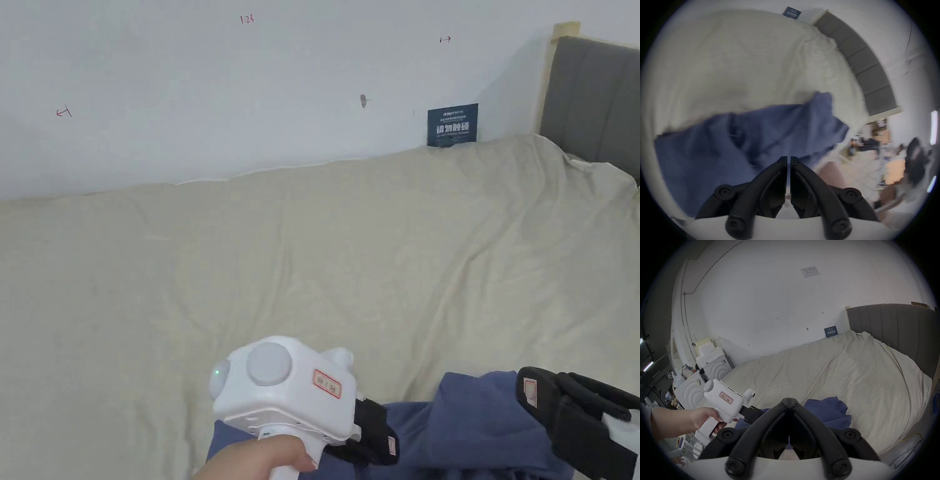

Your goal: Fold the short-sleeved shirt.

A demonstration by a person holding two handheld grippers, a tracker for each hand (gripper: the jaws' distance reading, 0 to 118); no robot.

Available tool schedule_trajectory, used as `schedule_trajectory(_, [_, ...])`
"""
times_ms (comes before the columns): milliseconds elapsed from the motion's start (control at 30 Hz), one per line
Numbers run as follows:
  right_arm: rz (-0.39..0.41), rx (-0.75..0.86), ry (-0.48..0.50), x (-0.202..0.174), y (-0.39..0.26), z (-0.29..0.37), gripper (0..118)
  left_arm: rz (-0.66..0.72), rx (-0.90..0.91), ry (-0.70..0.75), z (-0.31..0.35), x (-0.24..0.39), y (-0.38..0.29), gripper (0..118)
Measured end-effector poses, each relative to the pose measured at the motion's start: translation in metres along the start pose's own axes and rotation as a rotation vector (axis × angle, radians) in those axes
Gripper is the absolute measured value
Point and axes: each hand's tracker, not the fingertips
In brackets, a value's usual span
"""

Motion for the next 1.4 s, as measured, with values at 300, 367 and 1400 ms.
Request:
schedule_trajectory(300, [0.05,-0.004,-0.001,-0.012,0.013,0.009,0,-0.025,0.495,0.018,0.173,-0.073,-0.038,5])
schedule_trajectory(367, [0.05,-0.009,-0.002,-0.014,0.015,0.008,0,0.057,0.54,0.13,0.197,-0.109,-0.054,0])
schedule_trajectory(1400, [-0.041,-0.141,-0.009,-0.032,0.003,-0.033,0,0.335,0.239,-0.371,0.077,-0.223,-0.057,59])
